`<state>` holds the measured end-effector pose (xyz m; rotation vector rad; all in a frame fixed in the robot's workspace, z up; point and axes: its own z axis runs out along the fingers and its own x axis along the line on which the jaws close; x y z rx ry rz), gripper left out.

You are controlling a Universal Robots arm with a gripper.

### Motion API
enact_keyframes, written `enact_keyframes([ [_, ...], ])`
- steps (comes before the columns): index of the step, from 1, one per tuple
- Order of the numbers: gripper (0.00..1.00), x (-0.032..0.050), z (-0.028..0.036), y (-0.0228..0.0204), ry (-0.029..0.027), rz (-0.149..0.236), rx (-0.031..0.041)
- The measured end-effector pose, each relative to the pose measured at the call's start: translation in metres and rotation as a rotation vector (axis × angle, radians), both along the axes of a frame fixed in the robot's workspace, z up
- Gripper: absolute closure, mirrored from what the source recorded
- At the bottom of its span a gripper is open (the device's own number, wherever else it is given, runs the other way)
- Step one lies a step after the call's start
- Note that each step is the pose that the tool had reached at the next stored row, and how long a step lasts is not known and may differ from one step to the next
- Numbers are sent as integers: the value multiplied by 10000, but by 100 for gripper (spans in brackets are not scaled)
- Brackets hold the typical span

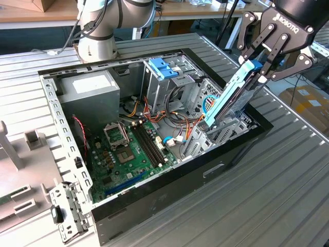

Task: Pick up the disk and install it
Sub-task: 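Insert the disk into the insertion slot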

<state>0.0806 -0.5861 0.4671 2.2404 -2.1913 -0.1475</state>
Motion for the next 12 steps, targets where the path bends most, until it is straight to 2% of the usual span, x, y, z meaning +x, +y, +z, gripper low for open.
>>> enact_keyframes([
  [3,63,0,-54,46,0,0,0],
  [5,63,0,-96,49,0,0,1],
  [12,63,0,-173,46,-1,-10,0],
])
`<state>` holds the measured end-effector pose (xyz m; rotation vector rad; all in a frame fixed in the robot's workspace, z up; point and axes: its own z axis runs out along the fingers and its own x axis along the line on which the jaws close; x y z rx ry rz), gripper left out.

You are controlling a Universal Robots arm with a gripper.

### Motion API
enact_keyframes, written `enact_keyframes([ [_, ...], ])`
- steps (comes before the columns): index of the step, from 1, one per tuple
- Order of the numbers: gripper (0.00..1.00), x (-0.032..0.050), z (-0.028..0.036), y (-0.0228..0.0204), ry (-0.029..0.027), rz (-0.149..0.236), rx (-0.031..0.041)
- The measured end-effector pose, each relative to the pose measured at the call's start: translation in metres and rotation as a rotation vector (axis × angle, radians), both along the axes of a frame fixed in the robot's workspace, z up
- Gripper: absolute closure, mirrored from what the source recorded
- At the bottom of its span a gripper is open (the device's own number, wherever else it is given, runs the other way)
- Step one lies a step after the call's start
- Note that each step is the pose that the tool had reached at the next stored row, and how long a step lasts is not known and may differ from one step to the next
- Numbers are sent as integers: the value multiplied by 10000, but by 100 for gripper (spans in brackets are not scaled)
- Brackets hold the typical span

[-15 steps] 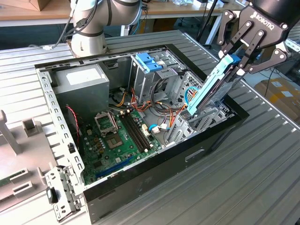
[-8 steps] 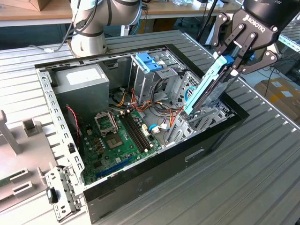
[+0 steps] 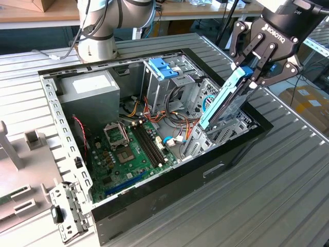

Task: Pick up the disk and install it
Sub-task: 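Insert the disk into the insertion slot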

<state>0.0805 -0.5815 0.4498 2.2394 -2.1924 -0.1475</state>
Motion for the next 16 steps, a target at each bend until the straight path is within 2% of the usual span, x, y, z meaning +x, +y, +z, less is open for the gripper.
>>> enact_keyframes([
  [10,63,-1,-105,-1,2,-7,8],
  [16,63,0,-137,0,1,-8,-3],
])
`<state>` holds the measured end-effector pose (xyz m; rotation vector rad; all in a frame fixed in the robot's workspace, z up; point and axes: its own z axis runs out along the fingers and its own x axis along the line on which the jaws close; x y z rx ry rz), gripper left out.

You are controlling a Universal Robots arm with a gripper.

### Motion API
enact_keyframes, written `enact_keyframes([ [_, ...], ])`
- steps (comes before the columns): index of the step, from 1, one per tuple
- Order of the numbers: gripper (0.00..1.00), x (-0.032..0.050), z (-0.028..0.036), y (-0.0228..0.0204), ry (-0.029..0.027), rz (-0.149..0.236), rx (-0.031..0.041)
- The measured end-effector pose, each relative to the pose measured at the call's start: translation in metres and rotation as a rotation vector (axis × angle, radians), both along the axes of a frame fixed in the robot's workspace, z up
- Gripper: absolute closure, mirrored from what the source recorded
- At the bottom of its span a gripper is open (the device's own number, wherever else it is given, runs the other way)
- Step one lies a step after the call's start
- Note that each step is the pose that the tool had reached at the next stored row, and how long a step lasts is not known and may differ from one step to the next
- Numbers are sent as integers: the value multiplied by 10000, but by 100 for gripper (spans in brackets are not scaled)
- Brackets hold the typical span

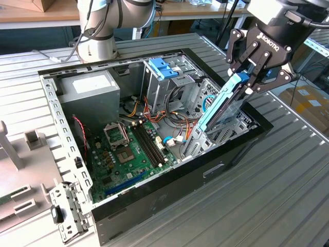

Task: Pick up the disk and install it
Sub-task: 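Insert the disk into the insertion slot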

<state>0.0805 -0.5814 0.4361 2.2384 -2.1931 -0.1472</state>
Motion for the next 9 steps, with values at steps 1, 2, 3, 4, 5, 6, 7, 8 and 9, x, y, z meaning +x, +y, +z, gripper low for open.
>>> enact_keyframes([
  [1,63,0,-7,0,0,0,4],
  [2,63,-1,-12,0,0,0,2],
  [3,63,-3,-18,0,0,0,2],
  [4,63,-5,-23,0,0,0,3],
  [5,63,-10,-29,-1,0,-1,3],
  [6,63,-12,-31,0,0,-1,4],
  [7,63,-15,-33,-1,-1,0,4],
  [8,63,-16,-33,-1,0,0,3],
  [9,63,-16,-33,-1,-1,1,3],
])
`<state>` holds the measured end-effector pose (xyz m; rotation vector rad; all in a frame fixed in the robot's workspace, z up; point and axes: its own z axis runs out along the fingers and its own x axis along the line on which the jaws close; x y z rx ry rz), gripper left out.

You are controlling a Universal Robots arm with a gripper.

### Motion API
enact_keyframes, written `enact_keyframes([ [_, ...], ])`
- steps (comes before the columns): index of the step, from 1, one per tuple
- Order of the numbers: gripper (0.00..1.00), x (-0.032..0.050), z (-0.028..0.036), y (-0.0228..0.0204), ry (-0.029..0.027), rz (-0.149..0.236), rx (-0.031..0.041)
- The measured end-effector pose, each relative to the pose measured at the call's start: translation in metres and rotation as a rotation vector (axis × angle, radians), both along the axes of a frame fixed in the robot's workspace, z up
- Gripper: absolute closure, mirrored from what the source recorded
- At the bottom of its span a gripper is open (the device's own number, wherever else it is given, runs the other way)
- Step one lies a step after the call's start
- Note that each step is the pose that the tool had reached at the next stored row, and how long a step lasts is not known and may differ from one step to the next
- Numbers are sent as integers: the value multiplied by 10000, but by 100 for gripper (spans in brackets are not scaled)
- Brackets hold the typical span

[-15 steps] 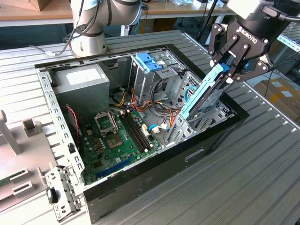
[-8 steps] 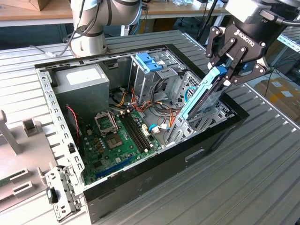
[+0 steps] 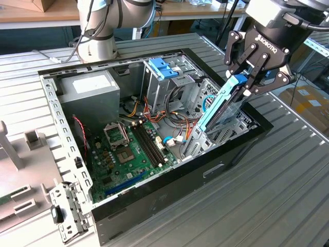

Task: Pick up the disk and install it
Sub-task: 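Insert the disk into the insertion slot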

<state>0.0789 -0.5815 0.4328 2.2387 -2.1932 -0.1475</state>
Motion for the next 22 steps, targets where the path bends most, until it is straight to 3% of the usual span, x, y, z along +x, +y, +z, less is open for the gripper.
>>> enact_keyframes([
  [5,63,-4,-1,0,0,-1,3],
  [7,55,-6,0,0,0,-1,1],
  [11,55,-8,7,0,0,-1,-1],
  [13,55,-8,85,0,1,-1,0],
  [15,55,-8,106,0,0,-1,7],
  [20,55,-8,239,0,0,-1,44],
  [22,55,-8,254,1,0,-1,56],
])
